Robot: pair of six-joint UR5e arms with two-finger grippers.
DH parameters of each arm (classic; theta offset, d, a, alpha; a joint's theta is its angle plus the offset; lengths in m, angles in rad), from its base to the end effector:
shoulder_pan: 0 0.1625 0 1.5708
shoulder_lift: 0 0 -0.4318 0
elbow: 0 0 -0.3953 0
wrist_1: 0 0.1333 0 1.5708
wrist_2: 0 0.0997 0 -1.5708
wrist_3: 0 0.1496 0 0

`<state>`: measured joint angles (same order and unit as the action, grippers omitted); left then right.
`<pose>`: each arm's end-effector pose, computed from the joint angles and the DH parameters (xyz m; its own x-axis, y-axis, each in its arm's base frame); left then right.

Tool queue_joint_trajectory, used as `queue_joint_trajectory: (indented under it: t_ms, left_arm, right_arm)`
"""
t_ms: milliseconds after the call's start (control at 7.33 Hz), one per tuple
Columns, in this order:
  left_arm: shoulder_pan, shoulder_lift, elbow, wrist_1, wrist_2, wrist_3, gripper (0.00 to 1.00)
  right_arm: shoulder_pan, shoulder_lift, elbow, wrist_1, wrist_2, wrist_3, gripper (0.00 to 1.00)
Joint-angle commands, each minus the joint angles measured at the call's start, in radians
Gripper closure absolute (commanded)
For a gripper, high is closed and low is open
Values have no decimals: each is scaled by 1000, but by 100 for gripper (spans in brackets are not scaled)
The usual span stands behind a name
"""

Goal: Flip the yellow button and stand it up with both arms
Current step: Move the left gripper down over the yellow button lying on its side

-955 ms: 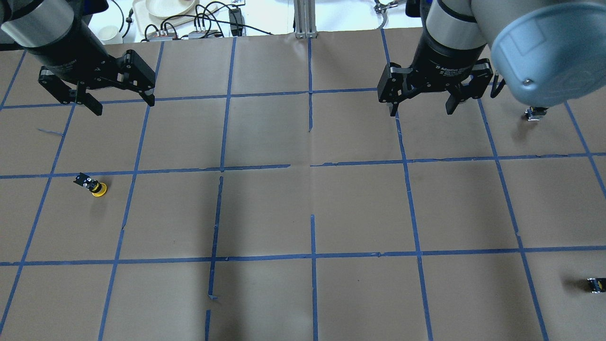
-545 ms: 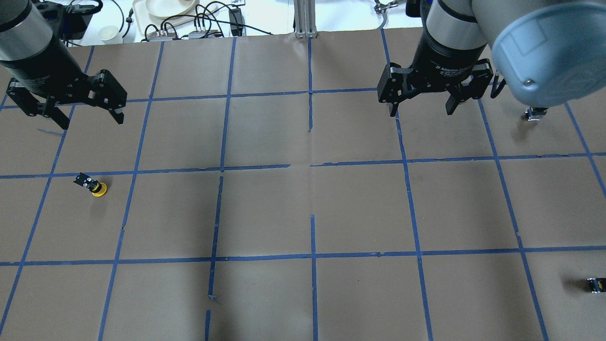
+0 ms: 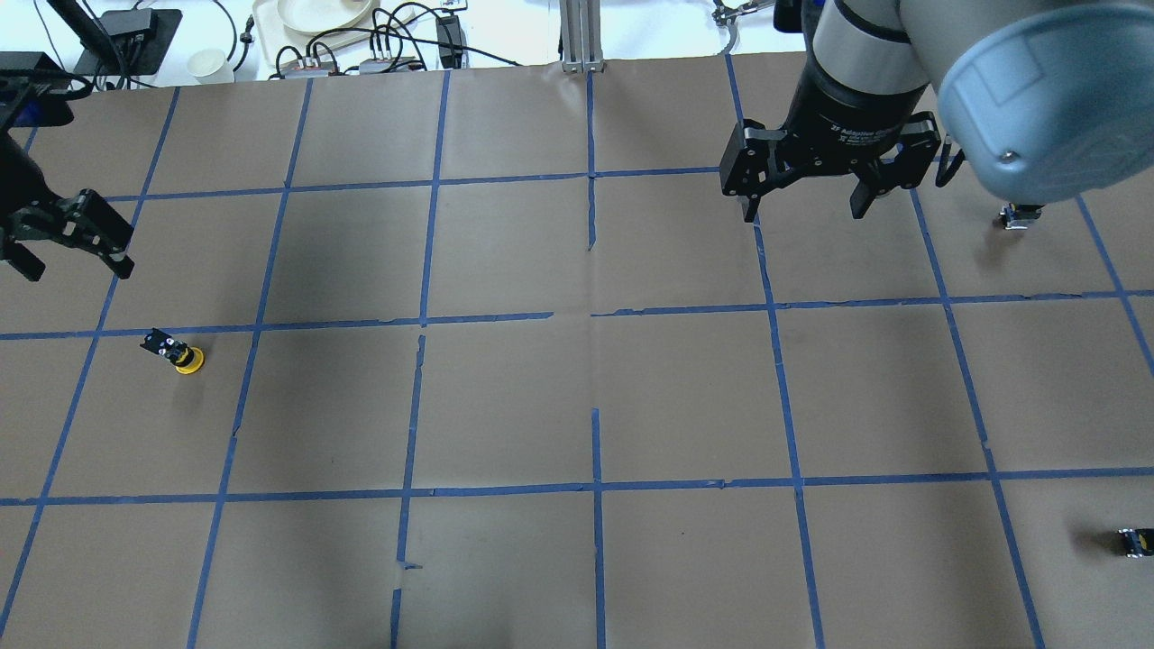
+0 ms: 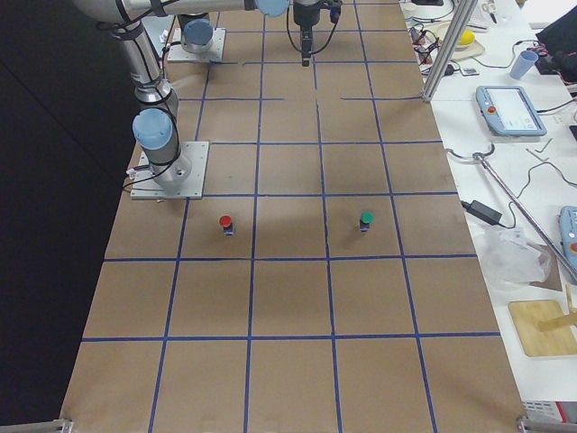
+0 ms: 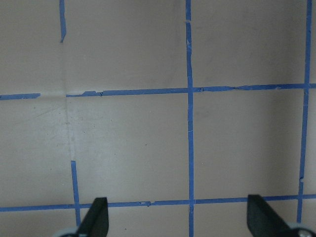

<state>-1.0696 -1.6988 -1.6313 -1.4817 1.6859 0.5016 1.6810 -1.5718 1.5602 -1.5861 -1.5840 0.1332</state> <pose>0.1518 -0.5187 0.3589 -0.9986 0.0099 -0.0525 0.0023 0.9899 0.1420 0.1854 -0.4811 0.4520 -0.9997 0.0233 0.0095 0.0230 0.9993 -0.0284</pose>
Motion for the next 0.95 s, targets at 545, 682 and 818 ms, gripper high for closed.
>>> queue_joint_trajectory:
  t_ms: [545,682,818]
  left_arm:
    - [48,-87,-258,430,-40,418,0]
    - [63,-93,-278,473,-45,443,0]
    - [91,-116,-263,480,-105,484,0]
  right_arm:
    - [6,1,4,1,1,0,0]
    - [5,1,4,1,-2,0,0]
    - [3,1,4,3,-1,3,0]
